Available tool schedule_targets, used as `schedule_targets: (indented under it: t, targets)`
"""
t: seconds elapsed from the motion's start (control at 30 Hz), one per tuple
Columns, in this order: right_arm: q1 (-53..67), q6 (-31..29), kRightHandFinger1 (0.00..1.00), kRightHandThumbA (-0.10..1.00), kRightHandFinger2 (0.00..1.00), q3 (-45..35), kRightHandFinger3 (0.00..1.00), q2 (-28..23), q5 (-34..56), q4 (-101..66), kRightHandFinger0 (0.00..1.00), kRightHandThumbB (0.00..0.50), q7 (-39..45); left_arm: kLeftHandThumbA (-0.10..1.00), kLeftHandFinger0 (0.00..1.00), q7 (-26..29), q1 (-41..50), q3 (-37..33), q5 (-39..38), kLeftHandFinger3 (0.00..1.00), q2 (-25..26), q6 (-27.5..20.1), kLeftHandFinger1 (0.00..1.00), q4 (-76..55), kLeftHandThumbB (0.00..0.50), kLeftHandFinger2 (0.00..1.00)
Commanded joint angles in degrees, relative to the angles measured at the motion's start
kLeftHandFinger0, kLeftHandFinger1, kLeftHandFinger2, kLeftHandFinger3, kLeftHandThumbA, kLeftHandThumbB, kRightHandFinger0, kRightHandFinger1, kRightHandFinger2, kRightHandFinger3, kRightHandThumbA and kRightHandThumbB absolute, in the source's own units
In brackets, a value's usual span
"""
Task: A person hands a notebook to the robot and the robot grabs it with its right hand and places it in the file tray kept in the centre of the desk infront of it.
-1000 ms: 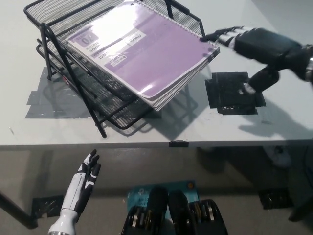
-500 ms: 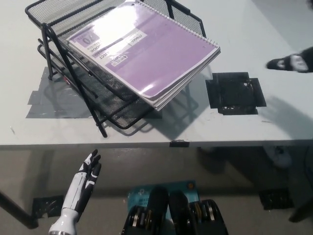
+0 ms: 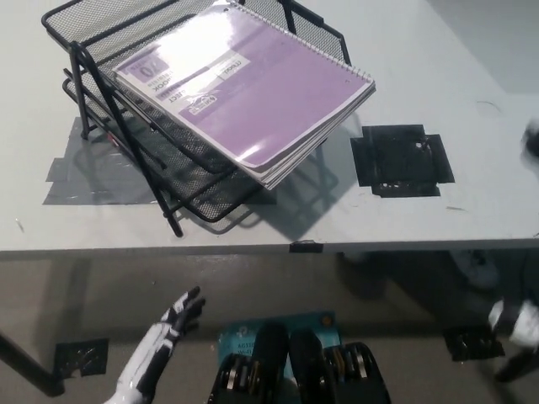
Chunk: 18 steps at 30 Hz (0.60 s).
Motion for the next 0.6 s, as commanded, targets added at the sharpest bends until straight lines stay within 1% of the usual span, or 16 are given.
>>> schedule_targets:
  t: [0.0, 0.07, 0.17, 0.2, 0.23, 0.3, 0.33, 0.4, 0.47, 0.5, 0.53, 0.57]
  targets:
    - [18.86, -12.43, 1.00, 1.00, 1.00, 5.61, 1.00, 11.00, 0.08, 4.24, 1.00, 0.467, -3.18, 1.00, 1.00, -2.65, 6.92, 1.10, -6.60, 1.00, 0.23, -9.61, 1.00, -4.19, 0.500, 1.00]
    - [20.27, -12.82, 1.00, 1.00, 1.00, 5.84, 1.00, 10.51, 0.41, 10.24, 1.00, 0.466, -1.09, 1.00, 1.00, -1.25, 7.75, 1.85, -6.44, 1.00, -0.69, -9.22, 1.00, -4.46, 0.500, 1.00]
    - [19.72, -12.97, 1.00, 1.00, 1.00, 5.28, 1.00, 10.00, 1.74, 18.68, 1.00, 0.472, 0.31, 1.00, 1.00, -0.37, 7.71, 2.51, -6.34, 1.00, -1.41, -10.03, 1.00, -3.79, 0.500, 1.00]
    - [19.50, -13.18, 1.00, 1.00, 1.00, 5.21, 1.00, 9.75, 1.67, 21.14, 1.00, 0.459, 0.59, 1.00, 1.00, -0.07, 7.68, 2.71, -6.16, 1.00, -1.62, -10.22, 1.00, -3.63, 0.500, 1.00]
    - [18.69, -14.10, 1.00, 1.00, 1.00, 5.32, 1.00, 9.27, 0.25, 27.21, 1.00, 0.425, 0.74, 1.00, 1.00, 1.59, 7.71, 3.49, -5.37, 1.00, -2.57, -9.79, 1.00, -3.49, 0.500, 1.00]
    - [17.96, -15.75, 1.00, 1.00, 1.00, 5.17, 1.00, 9.49, -0.36, 31.93, 1.00, 0.403, 0.40, 1.00, 1.00, 3.17, 7.74, 4.30, -4.80, 1.00, -3.57, -9.36, 1.00, -3.43, 0.500, 1.00]
    - [17.83, -16.21, 1.00, 1.00, 1.00, 5.09, 1.00, 9.73, -0.30, 32.80, 1.00, 0.403, 0.17, 1.00, 1.00, 3.44, 7.74, 4.54, -4.72, 1.00, -3.80, -9.30, 1.00, -3.40, 0.500, 1.00]
    - [16.89, -16.69, 1.00, 1.00, 1.00, 4.39, 1.00, 11.97, -0.16, 35.45, 1.00, 0.382, -2.12, 1.00, 1.00, 5.47, 7.42, 6.65, -4.90, 1.00, -5.41, -8.45, 1.00, -3.38, 0.500, 1.00]
    - [16.19, -16.83, 1.00, 1.00, 1.00, 3.89, 1.00, 12.87, 0.41, 36.33, 1.00, 0.388, -2.98, 1.00, 1.00, 6.14, 6.83, 8.13, -5.48, 1.00, -6.37, -8.43, 1.00, -2.72, 0.500, 1.00]
    - [15.79, -17.23, 1.00, 1.00, 1.00, 3.66, 1.00, 12.98, 0.20, 36.81, 1.00, 0.388, -3.24, 1.00, 1.00, 6.28, 6.49, 8.84, -5.65, 1.00, -6.85, -8.25, 1.00, -2.43, 0.500, 1.00]
    - [15.63, -17.44, 1.00, 1.00, 1.00, 3.55, 1.00, 12.94, 0.03, 37.12, 1.00, 0.372, -3.31, 1.00, 1.00, 6.41, 6.30, 9.15, -5.50, 1.00, -7.02, -8.29, 1.00, -2.19, 0.500, 1.00]
    - [15.48, -17.86, 1.00, 1.00, 1.00, 3.44, 1.00, 12.88, -0.34, 37.55, 1.00, 0.376, -3.41, 1.00, 1.00, 6.48, 6.09, 9.61, -5.05, 1.00, -7.27, -8.31, 1.00, -2.00, 0.500, 1.00]
